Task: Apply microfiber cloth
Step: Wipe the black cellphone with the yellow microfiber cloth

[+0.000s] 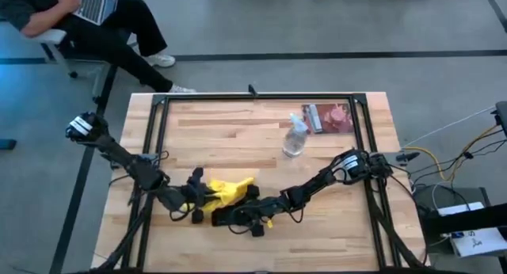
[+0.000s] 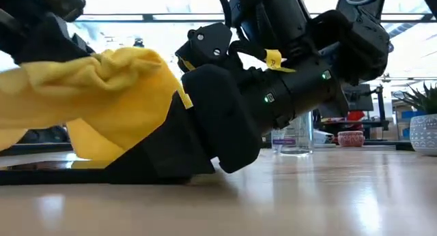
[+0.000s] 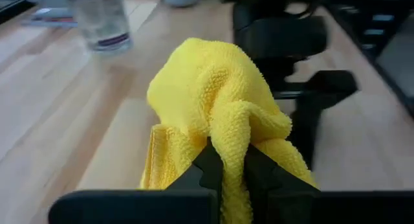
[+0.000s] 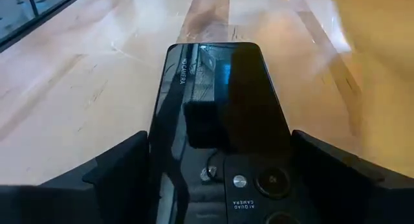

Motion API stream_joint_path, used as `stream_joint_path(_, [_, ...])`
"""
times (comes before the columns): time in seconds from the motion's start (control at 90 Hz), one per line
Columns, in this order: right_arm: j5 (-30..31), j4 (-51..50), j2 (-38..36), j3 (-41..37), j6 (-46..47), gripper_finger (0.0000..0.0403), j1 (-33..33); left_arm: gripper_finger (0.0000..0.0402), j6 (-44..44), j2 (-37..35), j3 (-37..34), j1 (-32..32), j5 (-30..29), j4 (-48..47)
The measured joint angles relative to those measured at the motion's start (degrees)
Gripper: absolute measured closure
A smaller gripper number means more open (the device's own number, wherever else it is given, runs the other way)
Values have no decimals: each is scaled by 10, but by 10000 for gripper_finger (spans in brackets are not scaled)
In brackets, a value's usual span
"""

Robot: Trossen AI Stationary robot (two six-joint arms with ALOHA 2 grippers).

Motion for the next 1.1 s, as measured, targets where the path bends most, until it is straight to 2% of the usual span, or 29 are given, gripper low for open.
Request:
stream_joint_path(0.244, [-3, -7, -6, 0, 0, 83, 3, 395, -3, 36, 0, -6, -16, 16])
stream_joint_path(0.456, [-8, -23, -30, -2, -4, 83, 3, 395, 83, 115, 0, -7, 30, 191])
stream_joint_path(0.767, [-6, -79, -67, -4, 3, 83, 5, 395, 150, 246, 10, -1, 29, 375])
stream_joint_path(0.956, [-4, -114, -87, -5, 4, 83, 5, 395, 170, 335, 78, 34, 26, 383])
stream_joint_path(1.1, [-2, -113, -89, -5, 4, 83, 10, 395, 177, 375, 118, 67, 26, 372])
